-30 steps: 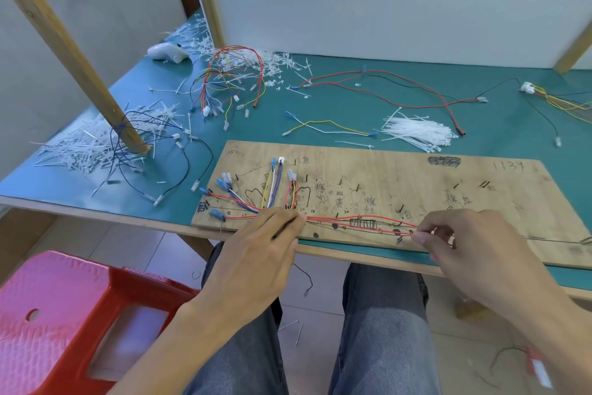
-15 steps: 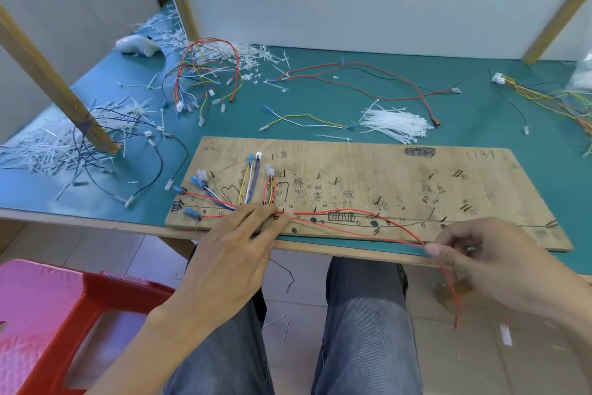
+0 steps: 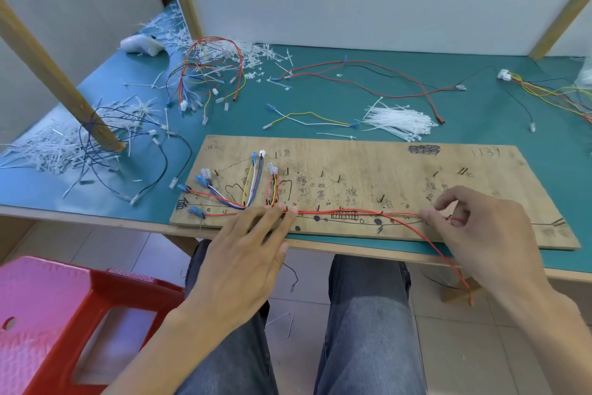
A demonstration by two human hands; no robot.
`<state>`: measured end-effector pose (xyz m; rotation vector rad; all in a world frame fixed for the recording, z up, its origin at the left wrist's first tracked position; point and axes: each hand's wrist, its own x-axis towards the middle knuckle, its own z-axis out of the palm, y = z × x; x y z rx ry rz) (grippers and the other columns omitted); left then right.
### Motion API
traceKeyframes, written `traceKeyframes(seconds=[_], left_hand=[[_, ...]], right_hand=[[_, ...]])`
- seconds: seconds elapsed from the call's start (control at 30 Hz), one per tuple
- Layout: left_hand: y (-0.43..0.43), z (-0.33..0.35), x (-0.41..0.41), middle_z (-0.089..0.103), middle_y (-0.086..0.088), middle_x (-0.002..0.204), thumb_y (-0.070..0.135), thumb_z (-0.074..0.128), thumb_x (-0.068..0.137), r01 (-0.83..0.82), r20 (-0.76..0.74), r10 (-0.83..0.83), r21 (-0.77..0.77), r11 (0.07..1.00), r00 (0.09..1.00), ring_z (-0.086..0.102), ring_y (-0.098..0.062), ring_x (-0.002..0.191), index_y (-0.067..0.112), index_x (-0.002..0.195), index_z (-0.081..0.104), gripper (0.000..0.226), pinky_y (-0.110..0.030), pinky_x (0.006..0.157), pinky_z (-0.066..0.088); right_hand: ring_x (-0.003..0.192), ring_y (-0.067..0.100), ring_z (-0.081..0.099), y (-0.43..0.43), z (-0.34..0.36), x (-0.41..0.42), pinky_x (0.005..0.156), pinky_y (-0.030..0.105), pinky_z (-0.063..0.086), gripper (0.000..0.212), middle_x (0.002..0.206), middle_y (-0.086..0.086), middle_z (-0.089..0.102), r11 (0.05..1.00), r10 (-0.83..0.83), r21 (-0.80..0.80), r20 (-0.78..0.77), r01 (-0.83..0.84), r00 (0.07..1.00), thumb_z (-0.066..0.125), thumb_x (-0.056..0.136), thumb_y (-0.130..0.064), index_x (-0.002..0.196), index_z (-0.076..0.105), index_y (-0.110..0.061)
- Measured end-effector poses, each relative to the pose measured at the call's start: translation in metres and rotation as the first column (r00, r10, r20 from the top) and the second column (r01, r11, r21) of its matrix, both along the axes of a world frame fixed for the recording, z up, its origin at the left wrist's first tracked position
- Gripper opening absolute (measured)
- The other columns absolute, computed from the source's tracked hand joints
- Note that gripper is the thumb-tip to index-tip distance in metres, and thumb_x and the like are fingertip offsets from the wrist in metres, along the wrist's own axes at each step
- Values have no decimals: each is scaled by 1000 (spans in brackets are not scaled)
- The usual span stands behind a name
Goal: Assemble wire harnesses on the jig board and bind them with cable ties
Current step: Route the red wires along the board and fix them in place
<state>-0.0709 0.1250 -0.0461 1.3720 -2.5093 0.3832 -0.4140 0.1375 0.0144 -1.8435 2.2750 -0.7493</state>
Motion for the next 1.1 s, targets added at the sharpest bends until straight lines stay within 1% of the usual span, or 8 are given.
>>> traceKeyframes(seconds=[0.23, 0.37, 0.47, 0.53, 0.67, 0.83, 0.97, 1.1], left_hand=[[1, -1, -7, 55, -1, 147, 44, 37, 109, -48, -21, 48, 15, 999, 999, 48, -24, 130, 16, 155, 48, 55, -39, 107, 36], [-1, 1, -7, 56, 3, 145, 44, 39, 108, -63, -42, 64, 35, 997, 997, 49, -21, 129, 19, 153, 51, 53, -41, 105, 47], [0, 3, -8, 56, 4, 144, 44, 43, 106, -66, -57, 68, 44, 997, 996, 49, -21, 127, 19, 151, 53, 53, -42, 102, 51], [0, 4, -8, 56, 6, 142, 45, 43, 105, -66, -62, 68, 41, 997, 996, 49, -20, 125, 19, 150, 54, 53, -41, 100, 51], [0, 5, -9, 55, 8, 140, 48, 43, 104, -79, -58, 81, 45, 996, 995, 49, -19, 123, 20, 150, 54, 54, -39, 98, 51], [2, 7, -8, 56, 6, 142, 48, 45, 104, -89, -36, 92, 68, 994, 995, 49, -20, 125, 21, 153, 51, 56, -40, 99, 51], [0, 10, -8, 57, 6, 140, 47, 45, 103, -78, -34, 80, 70, 995, 996, 50, -21, 122, 20, 152, 52, 56, -39, 99, 50], [3, 9, -9, 57, 5, 142, 49, 46, 102, -83, -35, 86, 78, 993, 996, 50, -22, 124, 18, 154, 50, 60, -41, 99, 51]], right_hand=[[49, 10, 60, 34, -6, 2, 57, 36, 52, 24, 52, -12, 62, 979, 53, 195, 22, -56, 998, 73, 94, -39, 77, 56, -35], [51, 12, 69, 62, 5, -10, 56, 31, 57, 22, 62, -9, 72, 894, 14, 436, 201, -103, 979, 65, 100, -29, 81, 64, -37], [71, 5, 68, 69, 17, -25, 67, 29, 58, 30, 66, -19, 70, 851, 56, 517, -267, 94, 962, 58, 94, -65, 76, 66, -42], [74, 9, 67, 66, 26, -13, 66, 33, 58, 36, 68, -21, 68, 920, 74, 387, -338, 67, 938, 51, 90, -71, 78, 67, -42], [95, 20, 63, 34, 28, 55, 74, 40, 54, 16, 95, -15, 70, 974, 226, 24, -145, -225, 963, 63, 96, -44, 98, 76, -35], [107, 19, 52, -12, -12, 82, 82, 33, 42, 22, 110, -6, 63, 981, 180, 95, -96, -171, 979, 61, 104, -26, 118, 78, -23], [97, 19, 52, -10, -34, 77, 75, 28, 30, 15, 98, -5, 62, 981, 168, -84, -69, -174, 983, 67, 99, -17, 105, 81, -18], [101, 23, 52, 2, -46, 76, 79, 20, 25, 16, 106, 0, 61, 963, 153, -201, -147, -181, 977, 70, 98, -20, 111, 79, -14]])
